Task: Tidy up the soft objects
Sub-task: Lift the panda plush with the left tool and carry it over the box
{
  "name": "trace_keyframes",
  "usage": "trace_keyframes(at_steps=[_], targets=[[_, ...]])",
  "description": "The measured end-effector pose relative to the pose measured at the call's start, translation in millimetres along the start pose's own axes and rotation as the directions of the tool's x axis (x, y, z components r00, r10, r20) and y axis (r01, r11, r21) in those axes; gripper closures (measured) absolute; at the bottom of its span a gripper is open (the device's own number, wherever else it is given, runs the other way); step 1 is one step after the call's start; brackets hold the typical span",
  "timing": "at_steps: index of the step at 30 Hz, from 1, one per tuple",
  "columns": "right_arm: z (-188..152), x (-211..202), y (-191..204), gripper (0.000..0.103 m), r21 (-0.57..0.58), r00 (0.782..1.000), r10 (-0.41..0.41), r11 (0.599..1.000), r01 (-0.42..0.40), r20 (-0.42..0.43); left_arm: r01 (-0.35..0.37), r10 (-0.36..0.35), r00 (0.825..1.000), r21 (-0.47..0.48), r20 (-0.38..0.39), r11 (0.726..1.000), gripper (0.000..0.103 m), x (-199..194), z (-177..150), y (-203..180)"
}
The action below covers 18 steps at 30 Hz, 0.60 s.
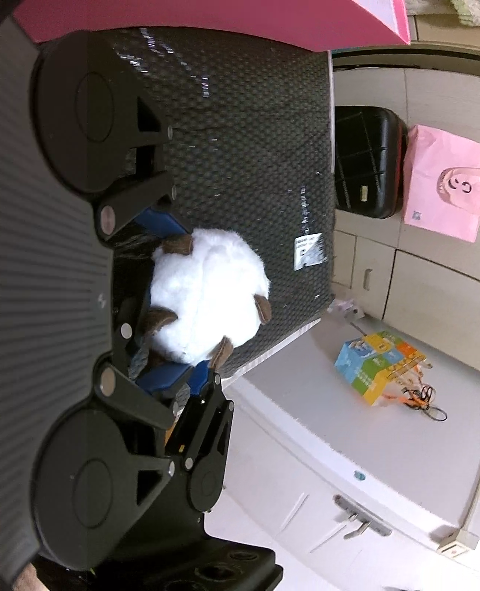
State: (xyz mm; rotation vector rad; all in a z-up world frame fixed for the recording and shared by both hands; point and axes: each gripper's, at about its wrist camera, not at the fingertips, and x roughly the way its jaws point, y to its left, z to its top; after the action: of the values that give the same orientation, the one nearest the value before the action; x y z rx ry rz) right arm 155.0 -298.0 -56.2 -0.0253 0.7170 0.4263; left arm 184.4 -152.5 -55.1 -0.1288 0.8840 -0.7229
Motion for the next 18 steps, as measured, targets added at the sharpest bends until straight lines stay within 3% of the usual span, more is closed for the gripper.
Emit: trace_keyframes(at_steps=[9,18], targets=[[-14,-25,38,0.038,0.025,1.000,-0.016,1.000,0.016,0.000,0.034,-0.035,0.999,-0.018,-0.042,0.999,0.033,-32,-25,-1],[-12,-49,90,0.038,-0.039,0.999,-0.025,0.999,0.027,0.045,0.016,-0.016,1.000,0.005,0.013,1.000,0.032,-87,-44,3]])
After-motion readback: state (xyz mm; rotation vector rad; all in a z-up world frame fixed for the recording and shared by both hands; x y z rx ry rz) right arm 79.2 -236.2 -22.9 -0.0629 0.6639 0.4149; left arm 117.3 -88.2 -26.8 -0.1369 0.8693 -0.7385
